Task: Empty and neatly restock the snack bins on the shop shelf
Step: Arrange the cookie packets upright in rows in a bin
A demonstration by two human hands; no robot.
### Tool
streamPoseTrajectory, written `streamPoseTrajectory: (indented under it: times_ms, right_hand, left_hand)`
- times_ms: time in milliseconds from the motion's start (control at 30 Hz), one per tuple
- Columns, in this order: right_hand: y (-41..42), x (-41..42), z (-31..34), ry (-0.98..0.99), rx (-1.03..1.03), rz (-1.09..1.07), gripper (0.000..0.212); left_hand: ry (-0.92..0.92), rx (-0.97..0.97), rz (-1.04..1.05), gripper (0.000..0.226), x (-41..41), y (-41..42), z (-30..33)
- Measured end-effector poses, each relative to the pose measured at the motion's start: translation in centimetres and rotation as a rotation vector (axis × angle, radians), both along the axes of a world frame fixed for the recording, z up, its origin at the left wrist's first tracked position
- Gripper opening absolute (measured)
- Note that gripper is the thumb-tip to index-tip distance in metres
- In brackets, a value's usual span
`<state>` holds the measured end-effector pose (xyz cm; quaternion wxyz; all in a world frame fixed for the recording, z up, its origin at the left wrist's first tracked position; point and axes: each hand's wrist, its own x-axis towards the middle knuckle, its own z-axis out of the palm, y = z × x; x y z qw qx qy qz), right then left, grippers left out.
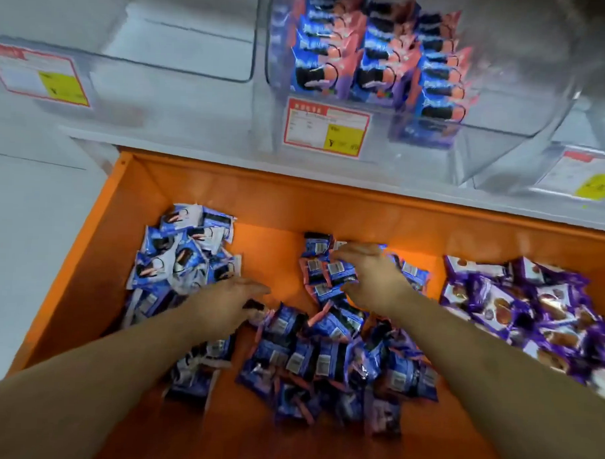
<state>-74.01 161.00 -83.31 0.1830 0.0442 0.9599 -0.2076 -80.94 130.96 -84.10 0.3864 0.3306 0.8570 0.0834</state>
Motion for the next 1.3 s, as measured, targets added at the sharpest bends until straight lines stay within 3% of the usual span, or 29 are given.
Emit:
streamPoseTrajectory:
  times_ms: [133, 300, 500, 700, 833, 967, 1100, 1300]
  right_hand:
    - [0.3, -0.3, -3.3, -0.016, 0.030, -0.002, 0.067]
    - [0.1, 0.0, -3.0, -0.014, 0.057, -0.060, 0.061]
    - [0.0, -2.1, 5.2, -0.235, -0.407, -0.342, 0.019]
    - [-0.5, -0.8, 17.3, -0.242, -0.792, -0.538, 0.028]
    - [-1.8, 1.4, 23.7, -0.206, -1.058, -0.633, 0.033]
    - [-3.5, 3.8, 28.6, -0.233, -1.342, -0.606, 0.044]
    - [-4.7, 5.1, 31.2, -0.058, -1.342, -0.448, 0.033]
    - [-4.7, 3.5, 33.4, 0.130, -1.471, -0.440, 0.039]
  left_hand:
    - [-0.017, -0.019, -0.083, 0.061, -0.4, 0.0, -2.6]
    - [0.092, 0.009, -0.030, 0.061, -0.7, 0.3, -3.3]
    - [0.106, 0.167, 0.239, 0.043, -1.6, 2.2, 3.4]
    - [-0.007, 0.456, 0.400, 0.043, -1.1, 4.9, 14.2]
    - [0.034, 0.503, 0.363, 0.052, 0.7, 4.3, 20.9]
    - [0.030, 0.607, 0.426, 0.046, 2.5, 3.3, 25.6]
    - [0.122, 0.690, 0.441, 0.043, 3.2, 3.1, 29.0]
    - [0.225, 0.814, 0.506, 0.037, 2.1, 3.5, 31.8]
